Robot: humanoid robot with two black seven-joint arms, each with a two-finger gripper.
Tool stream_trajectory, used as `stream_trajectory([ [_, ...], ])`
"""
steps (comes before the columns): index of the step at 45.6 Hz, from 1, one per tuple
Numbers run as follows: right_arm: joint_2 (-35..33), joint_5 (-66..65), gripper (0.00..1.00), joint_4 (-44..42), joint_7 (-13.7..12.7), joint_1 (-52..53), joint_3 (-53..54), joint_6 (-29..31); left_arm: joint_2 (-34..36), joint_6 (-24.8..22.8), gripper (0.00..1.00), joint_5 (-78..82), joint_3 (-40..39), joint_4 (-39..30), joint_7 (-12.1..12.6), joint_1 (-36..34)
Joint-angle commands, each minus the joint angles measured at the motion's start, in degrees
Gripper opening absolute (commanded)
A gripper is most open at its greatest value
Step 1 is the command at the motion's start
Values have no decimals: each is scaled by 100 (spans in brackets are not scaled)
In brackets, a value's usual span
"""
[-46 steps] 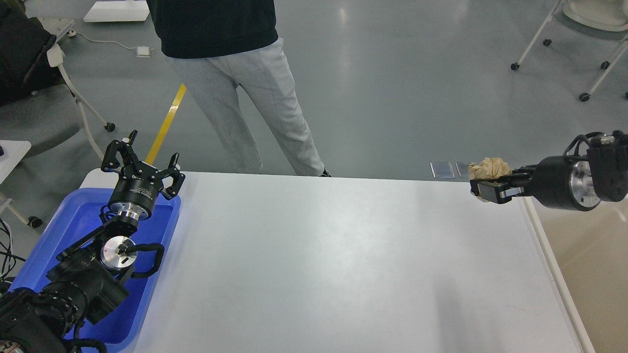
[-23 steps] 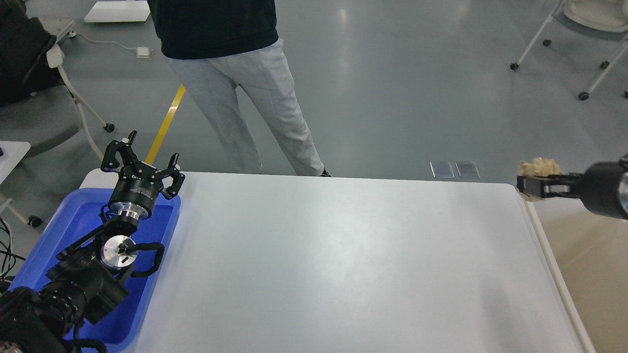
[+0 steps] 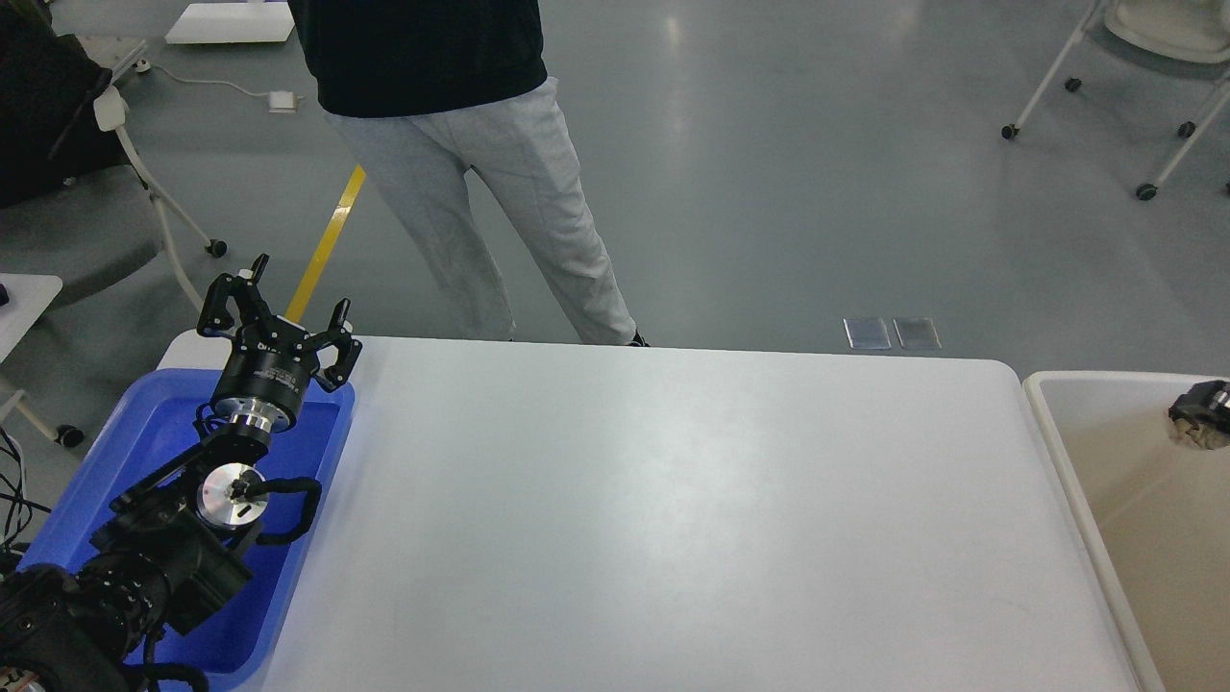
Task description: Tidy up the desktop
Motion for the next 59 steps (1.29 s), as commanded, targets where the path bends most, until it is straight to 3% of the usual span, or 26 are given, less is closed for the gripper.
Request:
stream_trajectory([
  [1, 544, 1535, 0, -1066, 6, -1016, 329, -220, 1, 1, 100, 0, 0, -4, 0, 0],
  [18, 1642, 2291, 0, -2692, -11, -2291, 1621, -220, 1, 1, 100, 0, 0, -4, 0, -1],
  [39, 3779, 2590, 0, -5970, -11, -2959, 2517, -106, 1, 1, 100, 0, 0, 5, 0, -1],
  [49, 3832, 2590, 0, -6094, -11, -2959, 3361, -167, 1, 9, 100, 0, -9, -4, 0, 0],
  [59, 3841, 2590, 0, -6094, -3, -2959, 3459, -176, 1, 9, 100, 0, -9, 5, 0, -1],
])
